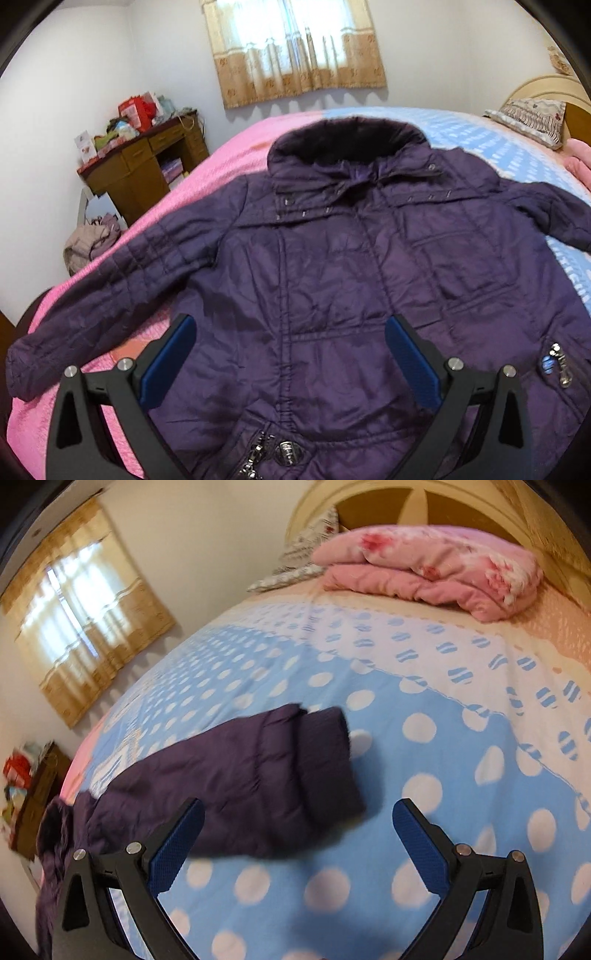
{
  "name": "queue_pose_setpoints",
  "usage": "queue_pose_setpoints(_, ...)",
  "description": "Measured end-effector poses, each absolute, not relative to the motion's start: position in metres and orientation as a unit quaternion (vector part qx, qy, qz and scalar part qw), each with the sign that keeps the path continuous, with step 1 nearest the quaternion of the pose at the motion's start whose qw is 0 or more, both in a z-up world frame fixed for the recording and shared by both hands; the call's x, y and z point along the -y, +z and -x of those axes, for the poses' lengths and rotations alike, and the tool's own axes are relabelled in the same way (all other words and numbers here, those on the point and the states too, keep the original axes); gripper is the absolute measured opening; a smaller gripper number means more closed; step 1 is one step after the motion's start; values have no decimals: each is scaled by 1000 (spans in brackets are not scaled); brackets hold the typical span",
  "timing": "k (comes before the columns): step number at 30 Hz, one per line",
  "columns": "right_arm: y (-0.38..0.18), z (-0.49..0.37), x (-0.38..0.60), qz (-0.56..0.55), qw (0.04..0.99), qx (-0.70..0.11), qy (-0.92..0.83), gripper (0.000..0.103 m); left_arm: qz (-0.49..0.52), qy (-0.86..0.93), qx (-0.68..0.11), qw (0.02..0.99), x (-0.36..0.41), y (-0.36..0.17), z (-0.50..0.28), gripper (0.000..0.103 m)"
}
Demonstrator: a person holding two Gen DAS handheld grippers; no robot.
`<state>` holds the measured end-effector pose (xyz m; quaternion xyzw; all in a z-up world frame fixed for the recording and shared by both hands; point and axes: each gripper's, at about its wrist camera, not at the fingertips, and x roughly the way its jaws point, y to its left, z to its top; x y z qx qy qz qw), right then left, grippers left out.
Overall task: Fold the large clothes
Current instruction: 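Move the right tool to the jacket's sleeve cuff and grasp it, then lift the cuff with the right tool and swing the sleeve across the jacket front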
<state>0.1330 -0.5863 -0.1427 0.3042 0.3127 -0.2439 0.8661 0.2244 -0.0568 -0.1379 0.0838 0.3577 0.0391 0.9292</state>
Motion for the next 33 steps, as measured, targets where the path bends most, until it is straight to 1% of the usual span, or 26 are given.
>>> queue_pose_setpoints(2,-153,-145,597,-322,856,-327,-240,102,-85,40,-362,927,57,-142,-228,103)
queue_pose_setpoints(4,-163,-152,603,-334,848,-338,-236,99,-88,42,-364,926,59,-146,-230,103)
queue_pose_setpoints(5,-163,-156,601,-320,852,-337,-242,98,-89,42,-365,926,59,-147,-230,103)
queue_pose_setpoints(6,-161,-159,598,-307,858,-338,-234,80,-90,41,-367,925,59,-149,-231,103)
queue_pose_setpoints(7,-161,-162,595,-301,860,-345,-227,67,-90,39,-369,924,60,-151,-231,103)
queue_pose_setpoints(8,-163,-165,592,-295,861,-353,-217,65,-91,39,-372,923,59,-152,-232,103)
queue_pose_setpoints(9,-163,-166,589,-293,864,-355,-205,56,-89,39,-374,922,58,-154,-234,103)
queue_pose_setpoints(10,-163,-166,589,-296,866,-354,-195,49,-86,38,-377,921,57,-156,-235,103)
queue_pose_setpoints(12,-162,-164,591,-301,867,-347,-191,44,-82,38,-381,920,55,-159,-236,103)
queue_pose_setpoints(16,-142,-162,591,-282,878,-334,-196,39,-76,36,-378,922,54,-159,-235,103)
queue_pose_setpoints(20,-100,-163,583,-255,895,-304,-204,36,-66,34,-375,924,50,-158,-234,103)
queue_pose_setpoints(25,-32,-170,565,-201,923,-267,-193,35,-44,34,-360,931,44,-147,-227,103)
queue_pose_setpoints(29,24,-180,527,-144,945,-239,-169,35,-30,20,-350,936,42,-136,-220,103)
queue_pose_setpoints(33,70,-196,477,-82,962,-222,-138,35,-24,7,-344,939,40,-128,-216,103)
